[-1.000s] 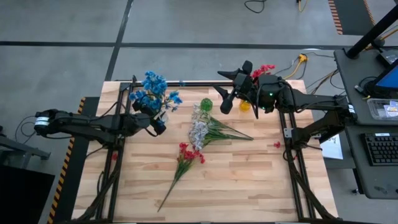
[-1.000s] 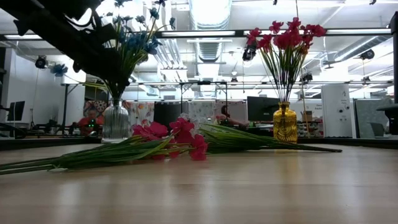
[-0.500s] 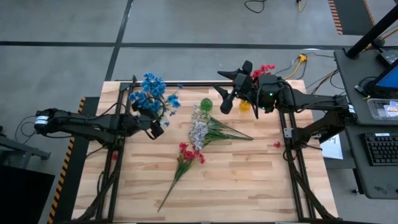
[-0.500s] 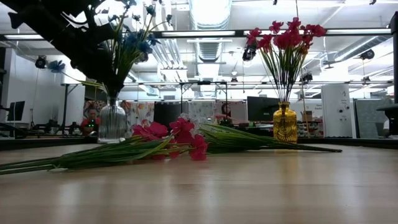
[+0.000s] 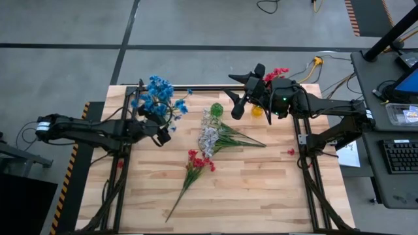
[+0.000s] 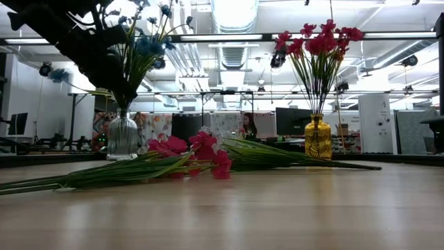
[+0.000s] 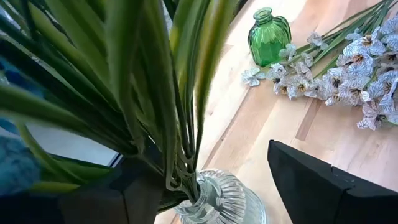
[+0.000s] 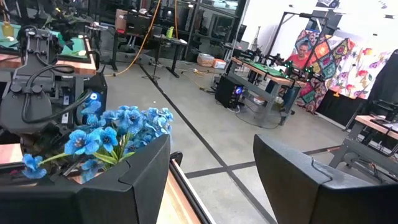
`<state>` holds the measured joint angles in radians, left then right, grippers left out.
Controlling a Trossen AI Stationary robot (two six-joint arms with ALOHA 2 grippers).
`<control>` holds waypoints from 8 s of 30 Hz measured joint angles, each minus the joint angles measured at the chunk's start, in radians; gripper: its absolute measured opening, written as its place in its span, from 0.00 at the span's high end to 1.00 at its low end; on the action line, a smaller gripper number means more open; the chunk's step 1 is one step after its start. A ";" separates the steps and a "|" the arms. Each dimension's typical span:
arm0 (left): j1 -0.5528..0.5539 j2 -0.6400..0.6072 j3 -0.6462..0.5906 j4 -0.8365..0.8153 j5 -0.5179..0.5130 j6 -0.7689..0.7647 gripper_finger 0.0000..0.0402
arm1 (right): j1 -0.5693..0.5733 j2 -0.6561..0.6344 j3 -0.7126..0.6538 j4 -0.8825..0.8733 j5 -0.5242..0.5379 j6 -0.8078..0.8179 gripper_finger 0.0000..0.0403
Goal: Sort flowers into vase by color
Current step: Put the blue flowers into the transparent vase
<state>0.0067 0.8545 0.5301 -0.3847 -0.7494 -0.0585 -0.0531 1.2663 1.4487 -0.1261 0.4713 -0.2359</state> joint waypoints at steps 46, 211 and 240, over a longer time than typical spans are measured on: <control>-0.001 -0.021 0.312 -0.454 0.322 -0.178 0.36 | 0.000 -0.001 -0.013 -0.185 -0.001 0.068 0.44; -0.014 -0.102 0.600 -0.858 0.905 -0.262 0.20 | 0.001 0.080 -0.148 -0.201 -0.139 0.092 0.44; -0.014 -0.105 0.603 -0.986 0.996 -0.505 0.20 | 0.001 0.079 -0.148 -0.214 -0.139 0.132 0.44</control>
<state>-0.0078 0.7500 1.1328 -1.3705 0.2469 -0.5632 -0.0525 1.3453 1.3003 -0.3405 0.3321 -0.1043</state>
